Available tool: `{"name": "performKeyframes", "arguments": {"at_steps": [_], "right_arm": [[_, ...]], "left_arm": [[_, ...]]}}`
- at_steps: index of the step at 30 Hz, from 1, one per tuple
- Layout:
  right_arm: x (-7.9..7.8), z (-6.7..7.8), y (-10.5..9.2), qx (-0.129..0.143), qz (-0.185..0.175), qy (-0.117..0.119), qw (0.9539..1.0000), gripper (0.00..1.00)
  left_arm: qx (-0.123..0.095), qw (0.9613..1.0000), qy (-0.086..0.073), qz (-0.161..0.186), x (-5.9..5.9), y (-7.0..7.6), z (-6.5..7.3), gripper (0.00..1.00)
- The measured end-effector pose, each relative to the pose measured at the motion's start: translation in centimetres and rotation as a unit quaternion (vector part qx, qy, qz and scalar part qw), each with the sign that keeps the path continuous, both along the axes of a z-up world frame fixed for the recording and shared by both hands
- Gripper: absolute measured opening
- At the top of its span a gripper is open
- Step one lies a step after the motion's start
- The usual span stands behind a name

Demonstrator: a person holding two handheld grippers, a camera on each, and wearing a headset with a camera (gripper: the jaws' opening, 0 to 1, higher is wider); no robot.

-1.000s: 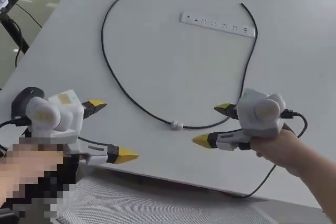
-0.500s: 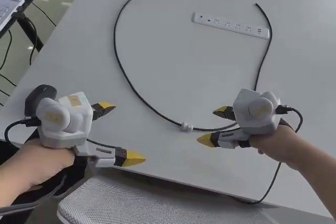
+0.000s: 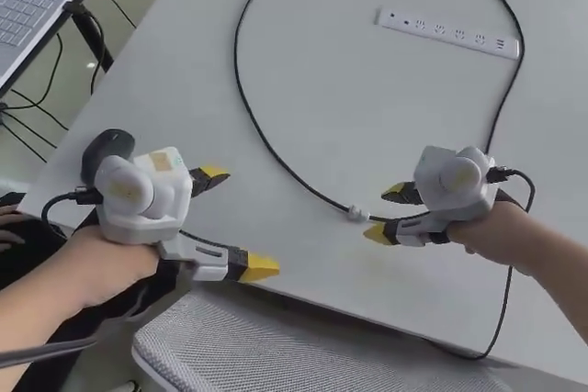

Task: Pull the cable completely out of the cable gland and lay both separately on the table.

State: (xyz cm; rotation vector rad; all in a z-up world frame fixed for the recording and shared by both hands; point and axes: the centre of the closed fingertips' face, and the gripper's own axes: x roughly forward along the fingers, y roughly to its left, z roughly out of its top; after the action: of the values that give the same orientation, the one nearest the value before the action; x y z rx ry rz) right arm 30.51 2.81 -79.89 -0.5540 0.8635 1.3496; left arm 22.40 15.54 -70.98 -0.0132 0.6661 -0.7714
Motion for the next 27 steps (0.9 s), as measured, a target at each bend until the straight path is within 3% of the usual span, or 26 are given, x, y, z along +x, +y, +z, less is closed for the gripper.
{"name": "performKeyframes", "arguments": {"at_steps": [10,22,27], "right_arm": [[-0.1,-1.4,0.6,-0.01,0.02,0.011,0.9997,0.35],[-0.6,-1.8,0.9,-0.019,0.051,0.009,0.9985,0.22],[-0.6,-1.9,1.1,-0.02,0.061,0.009,0.9979,0.11]], "left_arm": [[-0.002,0.9999,-0.008,0.015,0.5,0.2,0.3,0.97],[0.0,0.9998,0.008,0.018,-0.3,0.8,-0.3,0.95],[0.005,0.9998,0.011,0.013,-0.3,0.8,-0.5,0.95]]}}
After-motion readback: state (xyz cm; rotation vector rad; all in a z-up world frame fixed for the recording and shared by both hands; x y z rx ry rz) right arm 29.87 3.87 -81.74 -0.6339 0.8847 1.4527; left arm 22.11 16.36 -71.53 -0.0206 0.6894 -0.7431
